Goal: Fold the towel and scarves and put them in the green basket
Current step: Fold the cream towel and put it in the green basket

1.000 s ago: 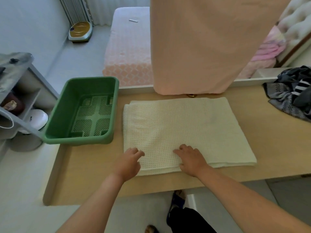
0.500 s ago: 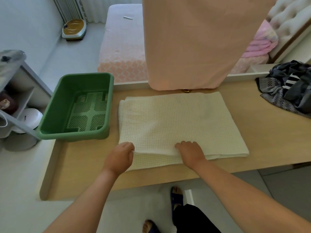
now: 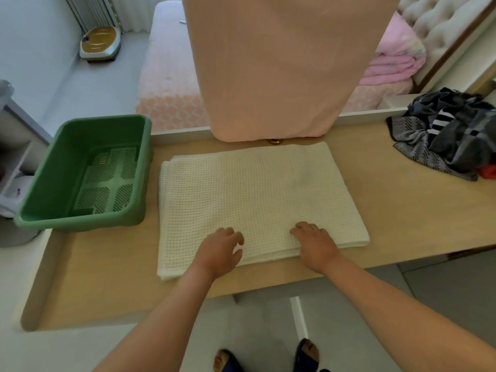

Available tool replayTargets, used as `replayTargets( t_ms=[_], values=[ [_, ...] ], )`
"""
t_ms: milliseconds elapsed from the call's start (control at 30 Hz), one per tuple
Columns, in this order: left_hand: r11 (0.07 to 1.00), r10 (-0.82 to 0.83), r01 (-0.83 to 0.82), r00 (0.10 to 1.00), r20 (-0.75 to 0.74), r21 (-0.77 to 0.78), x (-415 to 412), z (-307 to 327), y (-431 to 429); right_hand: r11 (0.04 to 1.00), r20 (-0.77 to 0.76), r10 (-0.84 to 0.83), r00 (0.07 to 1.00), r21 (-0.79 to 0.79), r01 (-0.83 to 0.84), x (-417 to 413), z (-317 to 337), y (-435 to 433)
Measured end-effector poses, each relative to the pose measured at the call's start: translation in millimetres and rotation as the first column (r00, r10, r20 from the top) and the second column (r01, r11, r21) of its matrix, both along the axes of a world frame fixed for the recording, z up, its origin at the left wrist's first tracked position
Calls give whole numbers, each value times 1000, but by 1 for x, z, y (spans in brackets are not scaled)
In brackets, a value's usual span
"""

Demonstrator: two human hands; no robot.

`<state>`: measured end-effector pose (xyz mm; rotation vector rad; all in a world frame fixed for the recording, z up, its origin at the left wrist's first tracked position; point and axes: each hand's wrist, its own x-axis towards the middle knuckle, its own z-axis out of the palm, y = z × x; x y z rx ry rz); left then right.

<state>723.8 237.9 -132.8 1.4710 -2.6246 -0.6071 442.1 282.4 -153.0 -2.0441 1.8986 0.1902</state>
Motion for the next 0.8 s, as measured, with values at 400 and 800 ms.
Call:
replayTargets(
  t_ms=[400,800],
  values=[
    [962,172,-199,974,-148,-188,-77,-32,20,970,-72,78,994,-223,-92,-104,-23,4],
    [989,68,-73,997,-48,-126,-139,-24,16,982,112,-8,994,-188,29,-170,-19,12]
  ],
)
